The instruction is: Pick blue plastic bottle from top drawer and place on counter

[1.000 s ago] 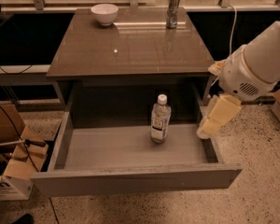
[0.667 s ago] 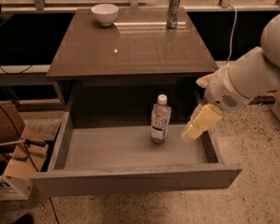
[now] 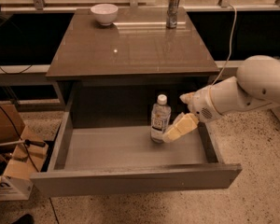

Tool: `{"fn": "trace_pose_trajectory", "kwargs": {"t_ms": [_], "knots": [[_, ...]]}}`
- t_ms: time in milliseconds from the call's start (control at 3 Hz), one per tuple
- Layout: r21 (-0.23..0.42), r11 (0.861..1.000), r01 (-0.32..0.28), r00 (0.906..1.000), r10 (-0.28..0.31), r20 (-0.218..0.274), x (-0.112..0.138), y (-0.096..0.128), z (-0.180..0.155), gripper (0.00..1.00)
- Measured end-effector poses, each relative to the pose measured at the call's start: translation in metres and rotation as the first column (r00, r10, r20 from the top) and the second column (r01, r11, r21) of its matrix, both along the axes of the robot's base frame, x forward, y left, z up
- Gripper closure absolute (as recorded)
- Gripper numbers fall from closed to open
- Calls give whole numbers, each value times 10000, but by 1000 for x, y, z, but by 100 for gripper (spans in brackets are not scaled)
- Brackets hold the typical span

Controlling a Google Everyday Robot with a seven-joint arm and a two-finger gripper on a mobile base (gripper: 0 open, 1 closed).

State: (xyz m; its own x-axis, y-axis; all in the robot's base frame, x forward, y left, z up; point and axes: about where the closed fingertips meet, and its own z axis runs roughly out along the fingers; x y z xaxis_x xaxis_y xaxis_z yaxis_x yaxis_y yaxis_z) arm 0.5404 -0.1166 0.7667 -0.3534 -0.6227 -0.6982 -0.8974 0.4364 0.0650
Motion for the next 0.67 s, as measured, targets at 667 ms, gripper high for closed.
{"fn": "trace_pose_trajectory", "kwargs": {"t_ms": [667], "knots": [[1922, 9807, 366, 9993, -342, -156, 40, 16, -46, 0]]}}
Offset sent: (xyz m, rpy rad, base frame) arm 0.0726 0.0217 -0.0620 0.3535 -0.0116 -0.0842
